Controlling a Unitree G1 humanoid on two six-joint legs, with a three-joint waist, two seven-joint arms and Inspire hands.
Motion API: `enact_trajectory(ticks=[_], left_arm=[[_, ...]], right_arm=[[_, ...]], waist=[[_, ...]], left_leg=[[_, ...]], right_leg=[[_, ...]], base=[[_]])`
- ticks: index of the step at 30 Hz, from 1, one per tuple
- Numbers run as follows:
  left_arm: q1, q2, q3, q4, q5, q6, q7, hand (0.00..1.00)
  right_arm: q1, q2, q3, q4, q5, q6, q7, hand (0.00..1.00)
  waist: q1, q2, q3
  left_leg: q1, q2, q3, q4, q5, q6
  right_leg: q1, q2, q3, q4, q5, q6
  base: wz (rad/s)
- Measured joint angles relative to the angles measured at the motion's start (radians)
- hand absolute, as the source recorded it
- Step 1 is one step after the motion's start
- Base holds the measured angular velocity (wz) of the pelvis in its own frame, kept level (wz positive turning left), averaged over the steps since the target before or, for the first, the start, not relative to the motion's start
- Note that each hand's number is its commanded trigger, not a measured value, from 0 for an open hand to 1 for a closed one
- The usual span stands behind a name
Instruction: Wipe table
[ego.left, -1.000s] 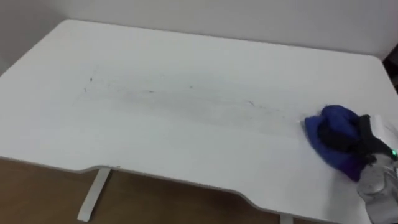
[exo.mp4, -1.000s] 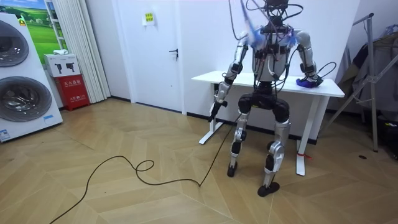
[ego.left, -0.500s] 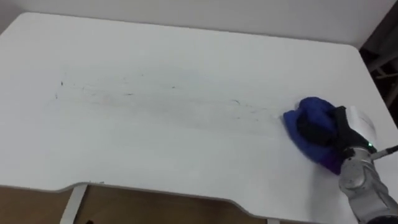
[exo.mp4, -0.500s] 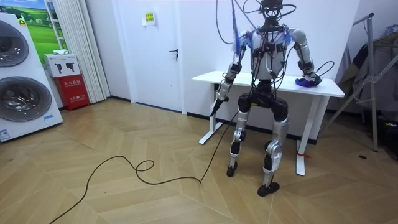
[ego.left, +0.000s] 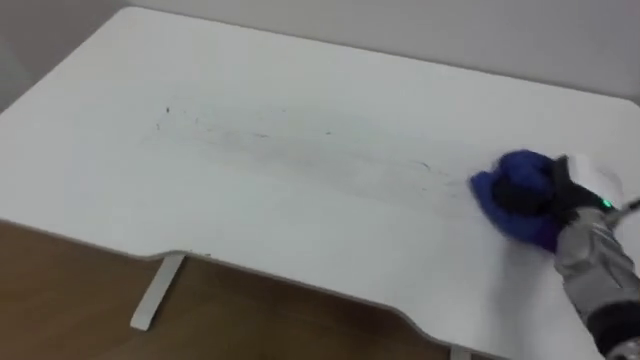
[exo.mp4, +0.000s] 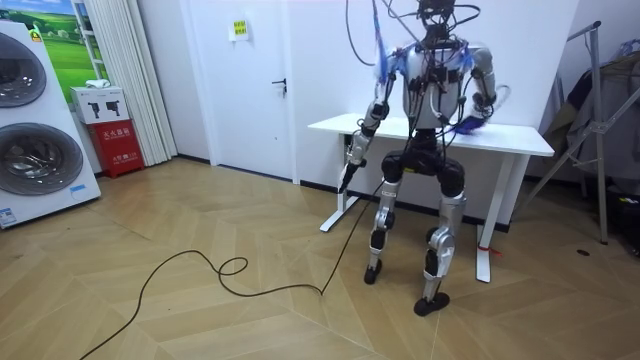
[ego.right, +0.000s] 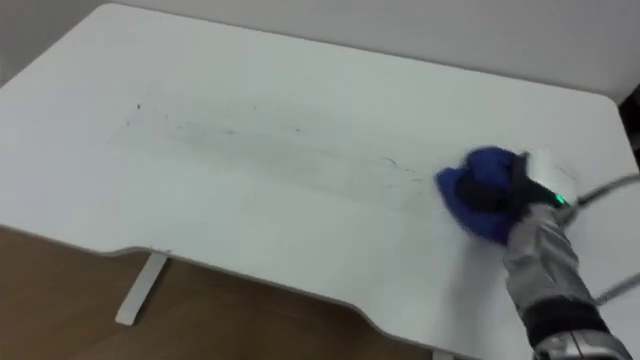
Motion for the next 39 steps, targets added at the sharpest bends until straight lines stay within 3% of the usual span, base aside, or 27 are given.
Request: enact_trajectory(ticks=[2, 4, 5, 8, 9, 11, 13, 15, 17, 19, 20, 21, 24, 27, 29, 31, 34, 35, 39], left_arm=[[-0.024, 0.002, -0.026, 0.004, 0.000, -0.004, -0.015, 0.00], [-0.014, 0.003, -0.027, 0.005, 0.009, 0.004, -0.016, 0.00], [0.006, 0.007, -0.027, 0.004, 0.009, 0.013, -0.020, 0.00], [0.058, 0.006, -0.012, 0.002, 0.018, 0.020, -0.034, 0.00], [0.068, 0.004, -0.011, 0.002, 0.017, 0.019, -0.035, 0.00], [0.100, 0.003, 0.012, 0.002, 0.017, 0.014, -0.039, 0.00], [0.107, 0.002, 0.054, 0.002, 0.018, 0.011, -0.040, 0.00], [0.112, 0.002, 0.085, 0.002, 0.018, -0.006, -0.039, 0.00], [0.115, 0.002, 0.102, -0.020, 0.021, -0.020, -0.038, 0.00], [0.113, 0.005, 0.108, -0.040, 0.021, -0.029, -0.035, 0.00], [0.112, 0.005, 0.108, -0.045, 0.022, -0.031, -0.034, 0.00], [0.111, 0.004, 0.107, -0.045, 0.023, -0.033, -0.034, 0.00], [0.097, 0.000, 0.077, -0.036, 0.027, -0.033, -0.032, 0.00], [0.093, -0.007, 0.023, -0.034, 0.010, -0.019, -0.029, 0.00], [0.086, -0.023, 0.001, -0.035, 0.013, 0.001, -0.029, 0.00], [0.089, -0.025, -0.014, -0.033, 0.013, 0.018, -0.030, 0.00], [0.073, -0.026, -0.038, -0.034, 0.010, 0.027, -0.033, 0.00], [0.071, -0.025, -0.047, -0.034, 0.010, 0.028, -0.034, 0.00], [0.085, -0.020, -0.051, -0.033, 0.009, 0.042, -0.039, 0.00]], right_arm=[[-0.065, 0.042, 0.038, 0.001, -0.027, -0.049, 0.032, 1.00], [-0.075, 0.053, 0.037, 0.005, -0.026, -0.061, 0.035, 1.00], [-0.059, 0.050, 0.030, 0.011, -0.023, -0.068, 0.034, 1.00], [0.032, 0.048, -0.052, 0.020, -0.012, -0.080, 0.032, 1.00], [0.056, 0.048, -0.086, 0.019, 0.015, -0.097, 0.021, 1.00], [0.156, 0.039, -0.177, 0.014, 0.077, -0.160, -0.016, 1.00], [0.213, 0.026, -0.225, 0.012, 0.101, -0.196, -0.050, 1.00], [0.255, 0.002, -0.283, 0.024, 0.105, -0.211, -0.069, 1.00], [0.307, -0.032, -0.378, 0.082, 0.135, -0.226, -0.089, 1.00], [0.364, -0.054, -0.433, 0.111, 0.175, -0.226, -0.112, 1.00], [0.394, -0.063, -0.464, 0.119, 0.185, -0.218, -0.121, 1.00], [0.407, -0.067, -0.478, 0.123, 0.186, -0.218, -0.123, 1.00], [0.427, -0.085, -0.481, 0.138, 0.224, -0.192, -0.144, 1.00], [0.383, -0.072, -0.432, 0.131, 0.258, -0.110, -0.152, 1.00], [0.279, -0.024, -0.368, 0.125, 0.249, -0.045, -0.147, 1.00], [0.215, 0.024, -0.295, 0.073, 0.204, -0.019, -0.121, 1.00], [0.093, 0.074, -0.189, 0.031, 0.140, -0.031, -0.071, 1.00], [0.049, 0.083, -0.164, 0.030, 0.132, -0.038, -0.061, 1.00], [0.024, 0.083, -0.133, 0.017, 0.130, -0.059, -0.043, 1.00]], waist=[[0.057, -0.012, 0.0078], [0.084, -0.018, 0.0107], [0.077, -0.018, 0.0114], [0.070, -0.021, 0.0089], [0.064, -0.016, 0.0100], [0.019, 0.002, 0.0042], [-0.007, 0.007, -0.0004], [-0.047, 0.010, -0.0008], [-0.099, 0.010, -0.0074], [-0.124, 0.006, -0.0116], [-0.133, 0.004, -0.0203], [-0.139, 0.004, -0.0233], [-0.159, 0.014, -0.0240], [-0.113, 0.026, -0.0203], [-0.082, 0.032, -0.0163], [-0.059, 0.029, -0.0119], [-0.030, 0.032, -0.0002], [-0.017, 0.033, 0.0002], [0.009, 0.024, 0.0005]], left_leg=[[-0.002, -0.003, -0.016, -0.003, 0.001, 0.000], [-0.006, -0.013, -0.049, -0.001, 0.000, 0.001], [-0.007, -0.023, -0.083, 0.000, 0.000, 0.002], [-0.008, -0.042, -0.120, 0.000, -0.002, 0.004], [-0.008, -0.044, -0.126, 0.000, -0.002, 0.004], [-0.007, -0.053, -0.142, 0.009, -0.002, 0.005], [0.001, -0.056, -0.141, 0.009, -0.002, 0.005], [0.008, -0.056, -0.141, 0.009, -0.001, 0.006], [0.014, -0.056, -0.139, 0.010, -0.002, 0.007], [0.025, -0.056, -0.138, 0.011, -0.002, 0.007], [0.034, -0.055, -0.132, 0.010, -0.003, 0.008], [0.038, -0.053, -0.125, 0.010, -0.003, 0.008], [0.055, -0.046, -0.115, 0.005, -0.004, 0.008], [0.070, -0.029, -0.078, 0.001, -0.007, 0.002], [0.066, -0.028, -0.086, -0.003, -0.007, 0.003], [0.062, -0.024, -0.088, -0.005, -0.006, 0.002], [0.056, -0.027, -0.098, -0.007, 0.000, 0.006], [0.050, -0.032, -0.113, -0.010, 0.005, 0.007], [0.051, -0.050, -0.154, -0.027, 0.013, 0.009]], right_leg=[[0.013, 0.005, -0.015, -0.021, 0.005, -0.004], [0.037, 0.005, -0.048, -0.034, 0.007, -0.002], [0.059, 0.004, -0.075, -0.037, 0.007, -0.002], [0.084, -0.002, -0.110, -0.048, 0.003, 0.005], [0.088, -0.002, -0.117, -0.049, 0.003, 0.005], [0.110, -0.005, -0.132, -0.049, 0.001, 0.008], [0.115, -0.009, -0.134, -0.049, -0.004, 0.015], [0.124, -0.009, -0.126, -0.049, -0.005, 0.017], [0.131, -0.009, -0.123, -0.049, -0.005, 0.018], [0.141, -0.009, -0.121, -0.049, -0.005, 0.018], [0.145, -0.010, -0.112, -0.048, -0.006, 0.019], [0.145, -0.010, -0.105, -0.049, -0.007, 0.021], [0.146, -0.008, -0.074, -0.041, -0.009, 0.024], [0.118, -0.003, -0.013, -0.030, -0.009, 0.023], [0.082, 0.007, 0.024, -0.028, -0.002, 0.016], [0.065, 0.014, 0.042, -0.019, 0.009, 0.000], [0.061, 0.014, 0.036, -0.017, 0.008, -0.003], [0.064, 0.013, 0.019, -0.025, 0.009, -0.003], [0.094, 0.009, -0.023, -0.049, 0.007, 0.000]], base=[[0.19], [0.57], [0.77], [0.49], [0.30], [0.33], [0.05], [0.00], [-0.02], [-0.08], [-0.19], [-0.32], [-0.34], [-0.54], [-0.51], [-0.26], [0.09], [0.28], [0.39]])
